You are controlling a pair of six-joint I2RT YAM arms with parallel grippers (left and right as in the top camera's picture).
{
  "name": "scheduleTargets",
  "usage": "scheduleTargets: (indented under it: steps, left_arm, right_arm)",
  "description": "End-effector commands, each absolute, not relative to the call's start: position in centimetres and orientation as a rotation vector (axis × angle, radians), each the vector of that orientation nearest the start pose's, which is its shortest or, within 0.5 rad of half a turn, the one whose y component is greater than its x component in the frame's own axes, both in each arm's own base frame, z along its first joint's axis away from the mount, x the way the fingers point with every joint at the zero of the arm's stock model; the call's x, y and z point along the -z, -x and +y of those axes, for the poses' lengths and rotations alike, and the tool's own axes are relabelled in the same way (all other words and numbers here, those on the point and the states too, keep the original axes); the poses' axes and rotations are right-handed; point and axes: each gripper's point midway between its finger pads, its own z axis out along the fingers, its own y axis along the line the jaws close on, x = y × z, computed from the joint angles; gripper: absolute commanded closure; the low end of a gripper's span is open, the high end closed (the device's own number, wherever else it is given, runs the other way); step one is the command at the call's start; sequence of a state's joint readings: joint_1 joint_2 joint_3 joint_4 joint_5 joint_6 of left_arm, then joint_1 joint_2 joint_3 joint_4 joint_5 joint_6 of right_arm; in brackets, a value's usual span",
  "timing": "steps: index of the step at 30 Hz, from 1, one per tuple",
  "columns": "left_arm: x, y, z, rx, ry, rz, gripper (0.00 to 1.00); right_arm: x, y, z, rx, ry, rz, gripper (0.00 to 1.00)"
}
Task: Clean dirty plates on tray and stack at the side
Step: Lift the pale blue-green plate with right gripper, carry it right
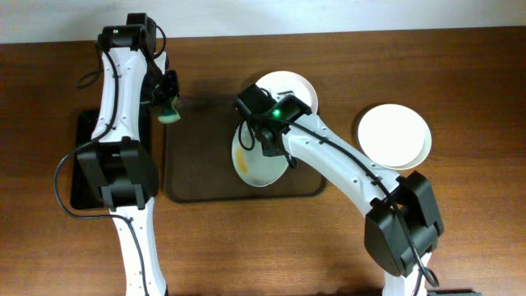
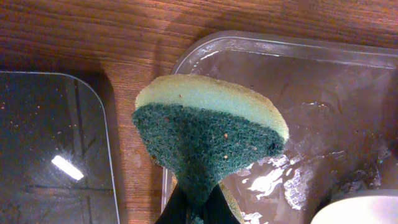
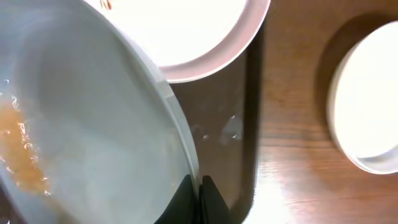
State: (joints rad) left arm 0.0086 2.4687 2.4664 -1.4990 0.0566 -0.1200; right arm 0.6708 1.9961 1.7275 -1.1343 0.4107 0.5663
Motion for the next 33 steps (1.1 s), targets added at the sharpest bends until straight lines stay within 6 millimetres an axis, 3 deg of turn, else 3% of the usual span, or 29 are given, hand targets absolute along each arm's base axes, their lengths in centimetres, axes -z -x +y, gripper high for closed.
scheduleTargets:
  steps: [1, 5, 12, 18, 21, 33]
  left_arm:
    - [-8.7, -48.9, -0.8, 0.11, 0.17, 3.079, 0.99]
    - [-8.4, -48.9, -0.7, 0.109, 0.17, 3.084, 0.99]
    - [-8.4, -49.2, -0.8, 0.11, 0.169, 3.072, 0.99]
    - [-8.4, -49.2, -0.8, 0.11, 0.169, 3.073, 0.99]
    - [-8.4, -49.2, -0.8, 0.11, 0.169, 3.073, 0.99]
    - [-8.4, -49.2, -0.8, 0.11, 0.169, 3.073, 0.99]
  right_arm:
    - [-16.7, -38.5, 20.8, 0.42, 0.109, 2.583, 0.96]
    - [-20.5, -38.5, 20.8, 0.581, 0.142, 2.42, 0.96]
    - [-26.3, -37.0, 23.1, 0.817, 0.186, 2.034, 0.96]
    - [-28.5, -35.8, 24.6, 0.865, 0.203, 1.889, 0.96]
    - [-29.3, -35.1, 25.4, 0.872, 0.216, 1.841, 0.96]
    - [-28.5, -34.8, 26.1, 0.833, 0.239, 1.879, 0.96]
